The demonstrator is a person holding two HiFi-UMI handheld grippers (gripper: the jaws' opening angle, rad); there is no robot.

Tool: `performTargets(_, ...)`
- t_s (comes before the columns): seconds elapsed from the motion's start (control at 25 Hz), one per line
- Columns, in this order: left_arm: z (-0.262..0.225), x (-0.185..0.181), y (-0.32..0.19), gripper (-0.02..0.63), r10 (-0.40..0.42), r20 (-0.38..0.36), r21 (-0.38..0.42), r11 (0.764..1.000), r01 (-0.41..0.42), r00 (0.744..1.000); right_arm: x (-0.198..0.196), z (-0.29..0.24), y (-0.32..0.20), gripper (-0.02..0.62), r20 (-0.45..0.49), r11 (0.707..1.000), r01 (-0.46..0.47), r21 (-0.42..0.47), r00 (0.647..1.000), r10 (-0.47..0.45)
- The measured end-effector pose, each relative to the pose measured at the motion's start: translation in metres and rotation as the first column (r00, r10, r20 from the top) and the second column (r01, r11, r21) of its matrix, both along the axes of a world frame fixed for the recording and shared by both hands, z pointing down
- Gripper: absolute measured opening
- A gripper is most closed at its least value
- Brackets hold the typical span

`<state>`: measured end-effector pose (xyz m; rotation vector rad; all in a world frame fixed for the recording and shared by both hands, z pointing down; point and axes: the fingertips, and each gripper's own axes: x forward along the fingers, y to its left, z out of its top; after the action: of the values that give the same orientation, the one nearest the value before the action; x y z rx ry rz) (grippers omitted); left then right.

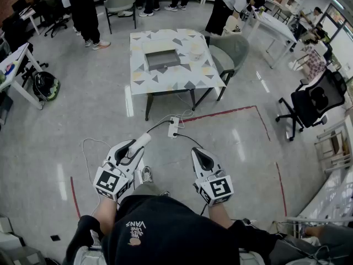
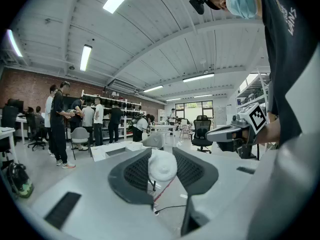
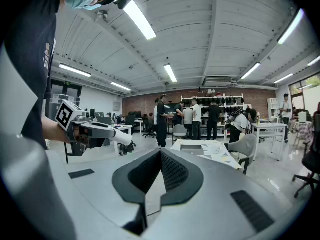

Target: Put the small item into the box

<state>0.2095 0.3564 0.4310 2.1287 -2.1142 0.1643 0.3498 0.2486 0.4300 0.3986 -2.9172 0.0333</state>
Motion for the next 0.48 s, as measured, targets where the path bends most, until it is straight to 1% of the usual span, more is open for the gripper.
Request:
performTargets(0.12,-0.001,-0.003,-0.004,0.135,0.002,-0.005,0.009,1.000,-0.002,1.000,-0.004,0.002,-0.003,0.000,0.007,1.000,0.000,-0.003,1.000,0.000)
performTargets(0.28,0.006,-0.010,-0.008,0.135,0.007,-0.015,-0.002,1.000,-0.007,1.000,-0.014,0.004,-0.006,0.000,0.032,0.999,0.014,-0.042,0.999,-0.013)
performTargets(0.48,0.004,-0.030,-0.021,0.135,0.011,-0.022,0.004,1.000,-0.011,1.000,-0.034,0.006,-0.019,0.001,0.023,0.999,0.008,-0.038,1.000,-0.007)
